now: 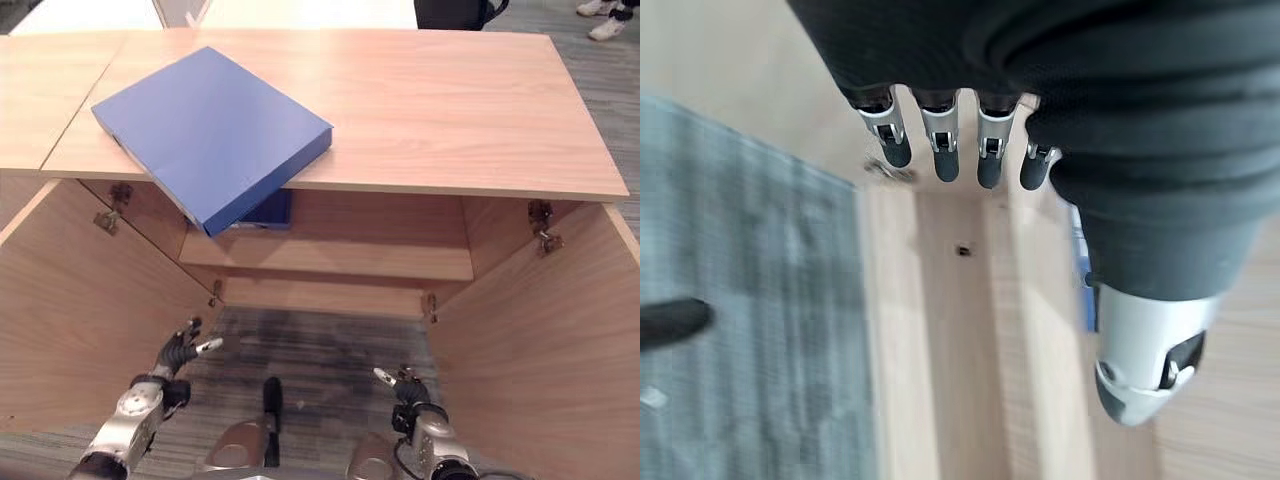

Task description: Put the empty folder in the office cabinet

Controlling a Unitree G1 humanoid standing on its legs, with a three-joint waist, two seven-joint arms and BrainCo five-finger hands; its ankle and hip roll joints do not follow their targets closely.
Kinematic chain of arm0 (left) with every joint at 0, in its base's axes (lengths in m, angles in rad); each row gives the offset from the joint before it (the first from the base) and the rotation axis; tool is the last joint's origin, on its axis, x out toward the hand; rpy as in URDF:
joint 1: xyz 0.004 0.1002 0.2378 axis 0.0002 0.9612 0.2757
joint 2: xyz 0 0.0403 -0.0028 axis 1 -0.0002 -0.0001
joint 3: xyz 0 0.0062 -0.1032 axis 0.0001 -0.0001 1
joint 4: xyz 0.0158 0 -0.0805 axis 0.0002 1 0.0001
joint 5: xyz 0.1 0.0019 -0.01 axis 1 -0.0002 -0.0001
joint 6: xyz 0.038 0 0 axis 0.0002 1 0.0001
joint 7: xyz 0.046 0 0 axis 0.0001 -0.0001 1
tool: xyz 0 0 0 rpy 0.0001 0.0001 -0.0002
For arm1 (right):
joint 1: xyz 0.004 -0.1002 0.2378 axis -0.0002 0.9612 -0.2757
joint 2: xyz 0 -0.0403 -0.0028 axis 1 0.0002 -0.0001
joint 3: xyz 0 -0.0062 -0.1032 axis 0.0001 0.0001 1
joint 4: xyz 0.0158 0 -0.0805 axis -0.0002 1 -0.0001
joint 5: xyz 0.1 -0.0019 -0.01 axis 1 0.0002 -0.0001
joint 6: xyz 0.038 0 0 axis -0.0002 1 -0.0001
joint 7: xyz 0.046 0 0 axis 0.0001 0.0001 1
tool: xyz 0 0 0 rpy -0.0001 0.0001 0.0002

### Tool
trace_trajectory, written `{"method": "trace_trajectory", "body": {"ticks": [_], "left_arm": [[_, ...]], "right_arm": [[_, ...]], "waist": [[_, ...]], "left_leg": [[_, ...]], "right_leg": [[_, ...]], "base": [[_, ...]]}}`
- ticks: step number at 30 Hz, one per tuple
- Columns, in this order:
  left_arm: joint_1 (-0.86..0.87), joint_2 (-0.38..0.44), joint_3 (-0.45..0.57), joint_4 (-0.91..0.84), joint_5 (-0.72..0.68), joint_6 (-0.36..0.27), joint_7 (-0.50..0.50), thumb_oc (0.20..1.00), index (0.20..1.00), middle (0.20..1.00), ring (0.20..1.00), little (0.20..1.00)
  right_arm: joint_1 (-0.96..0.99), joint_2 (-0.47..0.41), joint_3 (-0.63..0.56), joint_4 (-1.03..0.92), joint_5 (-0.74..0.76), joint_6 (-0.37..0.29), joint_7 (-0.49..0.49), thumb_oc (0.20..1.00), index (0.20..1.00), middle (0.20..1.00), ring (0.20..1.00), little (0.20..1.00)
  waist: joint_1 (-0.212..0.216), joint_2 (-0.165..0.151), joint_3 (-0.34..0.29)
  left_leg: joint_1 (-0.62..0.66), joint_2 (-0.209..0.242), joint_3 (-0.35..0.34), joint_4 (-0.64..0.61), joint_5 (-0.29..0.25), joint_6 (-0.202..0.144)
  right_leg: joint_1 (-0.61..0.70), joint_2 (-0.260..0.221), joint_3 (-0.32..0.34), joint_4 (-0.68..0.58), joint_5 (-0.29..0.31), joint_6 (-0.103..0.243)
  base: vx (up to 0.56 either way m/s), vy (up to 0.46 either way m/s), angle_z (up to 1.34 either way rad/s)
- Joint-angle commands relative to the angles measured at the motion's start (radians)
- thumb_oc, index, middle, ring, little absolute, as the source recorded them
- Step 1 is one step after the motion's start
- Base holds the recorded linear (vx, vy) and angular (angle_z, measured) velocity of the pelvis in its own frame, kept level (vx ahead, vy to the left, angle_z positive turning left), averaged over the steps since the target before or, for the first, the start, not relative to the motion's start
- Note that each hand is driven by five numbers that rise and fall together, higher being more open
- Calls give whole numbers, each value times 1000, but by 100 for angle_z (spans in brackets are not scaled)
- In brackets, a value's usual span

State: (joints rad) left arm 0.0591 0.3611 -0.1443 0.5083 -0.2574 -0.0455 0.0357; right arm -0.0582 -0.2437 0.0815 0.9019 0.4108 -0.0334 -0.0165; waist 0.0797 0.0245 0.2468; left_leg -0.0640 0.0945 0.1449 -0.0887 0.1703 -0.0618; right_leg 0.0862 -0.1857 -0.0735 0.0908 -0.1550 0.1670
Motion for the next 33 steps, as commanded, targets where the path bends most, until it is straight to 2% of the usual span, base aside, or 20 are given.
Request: {"method": "trace_trajectory", "body": {"ticks": [1,3,7,9,11,12,13,15,18,19,22,24,33], "left_arm": [[-45,-9,25,-14,-4,-44,9,1000,1000,1000,1000,1000],[-43,-12,25,-11,-8,-44,10,1000,1000,1000,1000,1000],[-50,-30,5,-12,-12,-39,4,1000,1000,1000,1000,1000],[-61,-32,1,-9,-12,-42,7,1000,1000,1000,1000,1000],[-64,-37,-2,-12,-13,-43,7,1000,1000,1000,1000,1000],[-61,-41,-1,-15,-10,-46,5,1000,1000,1000,1000,1000],[-61,-41,-1,-15,-10,-46,5,1000,1000,1000,1000,1000],[-52,-44,-1,-16,-12,-45,1,1000,1000,1000,1000,1000],[-46,-48,1,-14,-15,-43,3,1000,1000,1000,1000,1000],[-45,-52,-4,-17,-13,-35,1,1000,1000,1000,1000,1000],[-44,-50,-11,-16,-2,-39,0,1000,1000,1000,1000,1000],[-41,-43,-14,-18,8,-43,-4,1000,1000,1000,1000,1000],[-30,-27,3,-25,20,-43,-9,1000,1000,1000,1000,1000]], "right_arm": [[35,-37,-5,-53,1,-17,3,1000,1000,1000,1000,1000],[40,-46,-10,-61,5,-20,3,1000,1000,1000,1000,1000],[44,-89,-43,-54,25,-28,-15,1000,1000,1000,1000,1000],[36,-97,-45,-49,33,-33,-20,1000,1000,1000,1000,1000],[34,-104,-45,-45,33,-31,-22,1000,1000,1000,1000,1000],[31,-106,-45,-46,37,-33,-17,1000,1000,1000,1000,1000],[30,-106,-45,-46,37,-33,-18,1000,1000,1000,1000,1000],[27,-103,-48,-41,44,-35,-10,1000,1000,1000,1000,1000],[29,-98,-50,-40,50,-36,-10,1000,1000,1000,1000,1000],[37,-91,-54,-36,61,-32,-13,1000,1000,1000,1000,1000],[34,-80,-57,-33,71,-35,-14,1000,1000,1000,1000,1000],[38,-65,-57,-36,78,-34,-9,1000,1000,1000,1000,1000],[42,-35,-49,-30,64,-24,-6,1000,1000,1000,1000,1000]], "waist": [[-9,-6,-23],[-12,-3,-19],[-25,16,21],[-28,18,31],[-38,14,33],[-51,2,31],[-51,4,29],[-65,-2,15],[-80,2,10],[-100,23,-9],[-103,35,-34],[-101,27,-45],[-86,0,-55]], "left_leg": [[-2,50,-43,103,-113,-36],[-8,63,-48,103,-98,-47],[-84,98,-99,119,-1,-100],[-104,92,-113,131,1,-106],[-101,88,-121,155,-28,-100],[-63,77,-132,213,-96,-98],[-67,78,-133,213,-93,-97],[-9,70,-172,267,-143,-96],[24,83,-175,279,-170,-95],[76,110,-112,206,-177,-88],[114,95,-81,110,-185,-82],[139,75,-70,73,-189,-75],[165,36,-60,33,-203,-47]], "right_leg": [[19,19,-2,-17,27,-15],[29,30,-5,-36,23,-23],[53,79,-29,-70,1,-63],[45,79,-35,-63,3,-69],[20,73,-44,-49,9,-74],[-11,54,-46,-32,21,-80],[-14,55,-46,-34,25,-80],[-45,45,-52,-21,40,-86],[-59,44,-60,-9,38,-85],[-61,49,-72,-11,43,-78],[-52,48,-79,-39,68,-61],[-35,38,-80,-71,95,-45],[-28,3,-70,-89,127,-11]], "base": [[-96,-217,-14],[-86,-181,0],[-139,-177,21],[-159,-61,34],[-245,-30,21],[-220,-6,5],[-190,6,-2],[-111,23,-3],[-61,76,23],[7,167,39],[34,131,28],[54,121,-3],[23,94,-3]]}}
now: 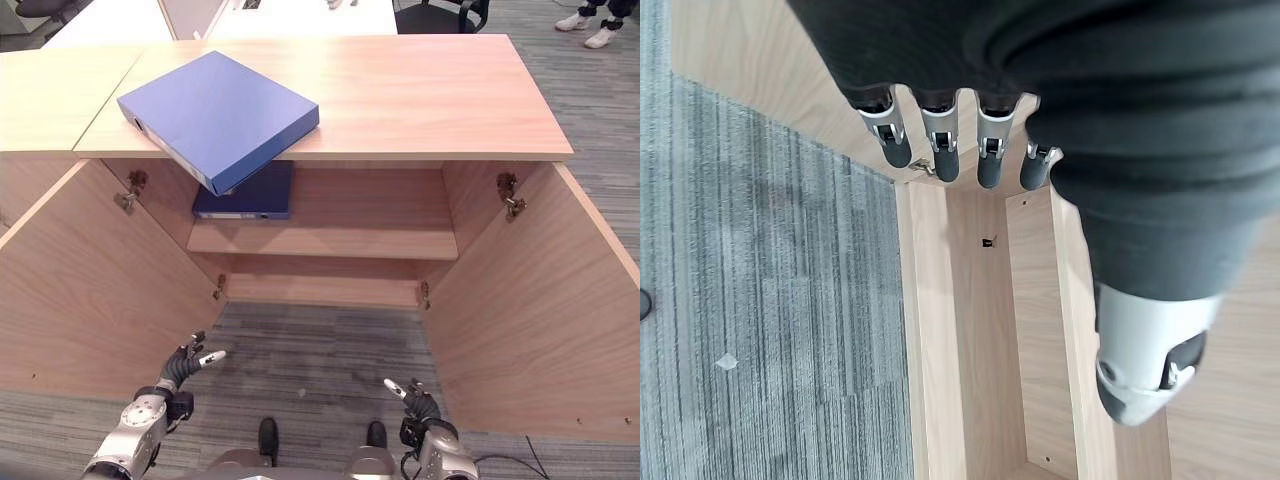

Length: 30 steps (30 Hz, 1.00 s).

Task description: Put the empty folder in the office cabinet

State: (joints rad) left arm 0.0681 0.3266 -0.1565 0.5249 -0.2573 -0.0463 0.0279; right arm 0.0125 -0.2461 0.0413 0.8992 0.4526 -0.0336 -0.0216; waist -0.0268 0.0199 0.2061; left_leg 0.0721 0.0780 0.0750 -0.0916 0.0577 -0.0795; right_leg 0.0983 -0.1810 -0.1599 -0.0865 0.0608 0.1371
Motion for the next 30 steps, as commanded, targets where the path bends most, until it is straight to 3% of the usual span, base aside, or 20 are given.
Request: {"method": "trace_trajectory", "body": {"ticks": [1,5,10,14,16,21,26,30], "left_arm": [[-38,12,19,-45,23,-42,1,1000,1000,1000,1000,1000],[-36,24,35,-67,44,-45,14,1000,1000,1000,1000,1000],[-33,73,110,-173,220,-69,127,1000,1000,1000,1000,1000],[-40,123,187,-267,440,-108,344,1000,1000,1000,1000,1000],[-38,135,200,-279,490,-107,384,1000,1000,1000,1000,1000],[-44,235,273,-348,768,-55,550,1000,1000,1000,1000,1000],[-74,284,286,-414,855,-45,571,1000,1000,1000,1000,1000],[-153,379,273,-452,918,-43,568,1000,1000,1000,1000,1000]], "right_arm": [[-30,-30,-9,-29,23,-22,0,1000,1000,1000,1000,1000],[-29,-25,-11,-29,20,-20,2,1000,1000,1000,1000,1000],[-10,-6,-26,-38,15,-38,-11,1000,1000,1000,1000,1000],[23,5,-28,-57,9,-93,-41,1000,1000,1000,1000,1000],[26,6,-26,-60,8,-98,-43,1000,1000,1000,1000,1000],[44,9,-13,-35,30,-116,-36,1000,1000,1000,1000,1000],[46,10,3,-27,42,-115,-23,1000,1000,1000,1000,1000],[41,0,28,-30,37,-113,-14,1000,1000,1000,1000,1000]], "waist": [[21,1,-15],[27,-7,-15],[40,-24,-23],[52,-44,-30],[52,-46,-31],[56,-50,-40],[51,-46,-44],[44,-37,-45]], "left_leg": [[28,49,11,38,-92,-27],[27,44,9,46,-100,-20],[38,40,4,37,-106,-17],[49,46,0,30,-110,-21],[52,47,0,29,-111,-23],[71,58,1,24,-116,-32],[82,64,0,20,-116,-37],[85,72,1,20,-113,-43]], "right_leg": [[-40,-4,18,89,-88,21],[-38,-11,22,92,-88,24],[-29,-16,18,91,-88,32],[-18,-18,9,87,-94,38],[-16,-17,7,87,-95,39],[-3,-12,2,93,-107,42],[3,-7,-1,95,-111,42],[0,-4,2,103,-118,42]], "base": [[17,91,-5],[16,32,-1],[33,12,0],[37,-25,3],[19,-15,2],[33,-19,2],[26,-19,2],[20,-15,0]]}}
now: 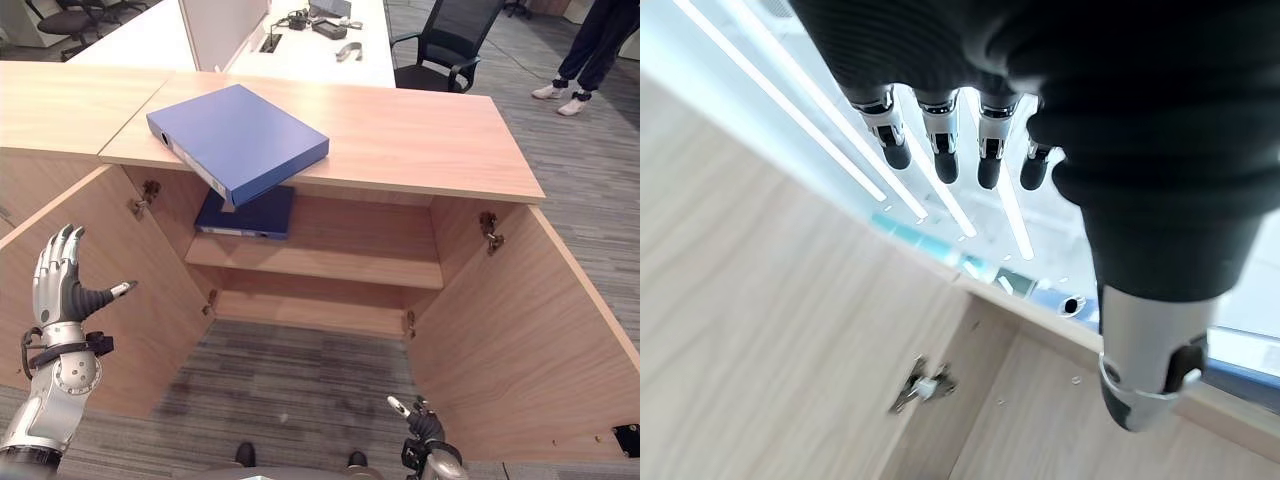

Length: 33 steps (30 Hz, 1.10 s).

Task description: Put the empty folder in the office cabinet

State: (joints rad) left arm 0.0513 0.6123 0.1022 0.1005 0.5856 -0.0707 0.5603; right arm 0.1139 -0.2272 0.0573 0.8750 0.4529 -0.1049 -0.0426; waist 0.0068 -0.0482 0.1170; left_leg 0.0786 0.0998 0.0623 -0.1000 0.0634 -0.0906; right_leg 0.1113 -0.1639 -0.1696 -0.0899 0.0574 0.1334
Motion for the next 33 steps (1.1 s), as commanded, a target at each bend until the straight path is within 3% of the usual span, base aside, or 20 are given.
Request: {"method": "trace_trajectory", "body": {"ticks": [1,3,6,8,14,20,33], "left_arm": [[-157,113,7,-31,83,-20,35,1000,1000,1000,1000,1000],[-181,136,-3,-30,92,-18,36,1000,1000,1000,1000,1000],[-283,271,-60,6,145,-3,33,1000,1000,1000,1000,1000],[-307,301,-81,16,161,0,29,1000,1000,1000,1000,1000],[-388,343,-156,56,168,0,14,1000,1000,1000,1000,1000],[-484,333,-234,145,145,18,19,1000,1000,1000,1000,1000],[-708,430,-469,333,245,79,-16,1000,1000,1000,1000,1000]], "right_arm": [[-62,-22,16,-5,34,-41,10,1000,1000,1000,1000,1000],[-64,-25,20,-3,33,-41,11,1000,1000,1000,1000,1000],[-61,-43,43,-2,37,-45,18,1000,1000,1000,1000,1000],[-61,-45,45,-1,36,-46,20,1000,1000,1000,1000,1000],[-66,-46,52,6,40,-50,21,1000,1000,1000,1000,1000],[-67,-44,47,9,66,-59,12,1000,1000,1000,1000,1000],[-66,-25,38,60,209,-69,28,1000,1000,1000,1000,1000]], "waist": [[8,33,44],[6,36,45],[-17,54,44],[-22,58,44],[-38,72,43],[-56,79,45],[-101,85,55]], "left_leg": [[78,51,14,29,-118,-33],[79,52,14,30,-118,-34],[81,59,18,38,-119,-40],[79,60,19,41,-120,-40],[77,62,27,42,-117,-41],[79,65,33,42,-118,-42],[109,70,73,31,-126,-41]], "right_leg": [[-14,-20,12,109,-116,46],[-16,-19,13,112,-118,45],[-28,-15,17,137,-127,47],[-35,-15,20,149,-130,47],[-52,-14,28,165,-137,48],[-59,-11,33,171,-141,47],[-87,-7,56,202,-148,59]], "base": [[0,0,0],[0,0,0],[40,-14,-1],[0,0,0],[4,1,-2],[9,3,-3],[1,16,-5]]}}
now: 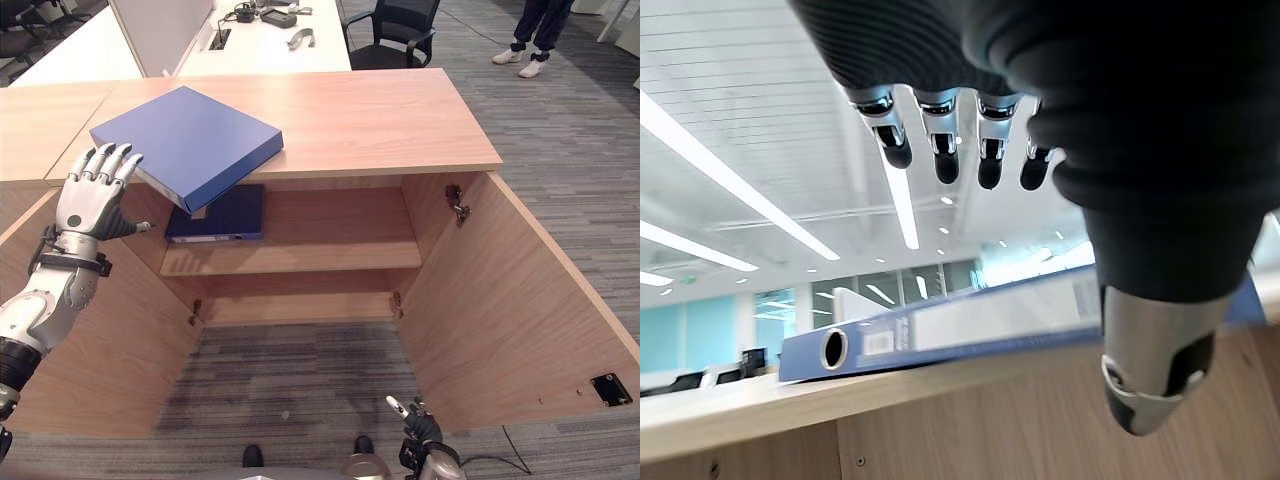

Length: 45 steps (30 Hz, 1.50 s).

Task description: Put the empty folder in the office cabinet

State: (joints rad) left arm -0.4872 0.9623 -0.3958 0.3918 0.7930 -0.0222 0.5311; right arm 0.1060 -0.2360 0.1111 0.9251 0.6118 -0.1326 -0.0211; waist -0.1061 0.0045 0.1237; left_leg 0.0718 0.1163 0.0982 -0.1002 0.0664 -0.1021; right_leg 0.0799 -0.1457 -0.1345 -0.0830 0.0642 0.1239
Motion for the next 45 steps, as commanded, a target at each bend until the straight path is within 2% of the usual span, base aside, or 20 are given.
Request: {"method": "trace_trajectory", "body": {"ticks": [1,3,10,24,43,44,45], "left_arm": [[-186,88,15,50,44,32,10,1000,1000,1000,1000,1000],[-237,107,-35,73,62,36,3,1000,1000,1000,1000,1000],[-281,117,-90,93,82,36,-10,1000,1000,1000,1000,1000],[-382,97,-204,191,88,45,-30,1000,1000,1000,1000,1000],[-472,90,-252,258,43,70,-10,1000,1000,1000,1000,1000],[-472,83,-247,266,29,71,-8,840,840,840,840,840],[-466,74,-226,270,4,71,4,200,200,200,200,200]], "right_arm": [[-58,-17,-15,14,49,-40,7,1000,1000,1000,1000,1000],[-52,-24,-8,25,46,-38,12,1000,1000,1000,1000,1000],[-55,-26,-8,30,58,-37,13,1000,1000,1000,1000,1000],[-70,-30,-2,12,98,-43,11,1000,1000,1000,1000,1000],[-76,-22,14,5,132,-50,18,1000,1000,1000,1000,1000],[-75,-20,17,6,132,-51,16,1000,1000,1000,1000,1000],[-73,-15,14,11,135,-51,13,1000,1000,1000,1000,1000]], "waist": [[10,33,49],[1,34,49],[-5,36,51],[-26,38,73],[-37,2,119],[-39,0,121],[-38,-5,121]], "left_leg": [[118,54,39,29,-130,-30],[121,53,47,26,-129,-30],[125,51,58,23,-130,-31],[122,55,70,25,-128,-28],[93,68,75,45,-127,-24],[93,69,75,48,-128,-23],[94,70,76,50,-130,-23]], "right_leg": [[-54,-25,23,190,-153,68],[-53,-25,28,179,-147,71],[-52,-24,35,169,-141,73],[-83,-21,47,197,-143,78],[-152,-13,63,262,-154,87],[-155,-13,64,266,-154,86],[-159,-12,65,273,-157,86]], "base": [[-9,13,-12],[-7,14,-9],[-3,10,-4],[-3,4,-1],[-4,2,-1],[0,0,0],[0,0,0]]}}
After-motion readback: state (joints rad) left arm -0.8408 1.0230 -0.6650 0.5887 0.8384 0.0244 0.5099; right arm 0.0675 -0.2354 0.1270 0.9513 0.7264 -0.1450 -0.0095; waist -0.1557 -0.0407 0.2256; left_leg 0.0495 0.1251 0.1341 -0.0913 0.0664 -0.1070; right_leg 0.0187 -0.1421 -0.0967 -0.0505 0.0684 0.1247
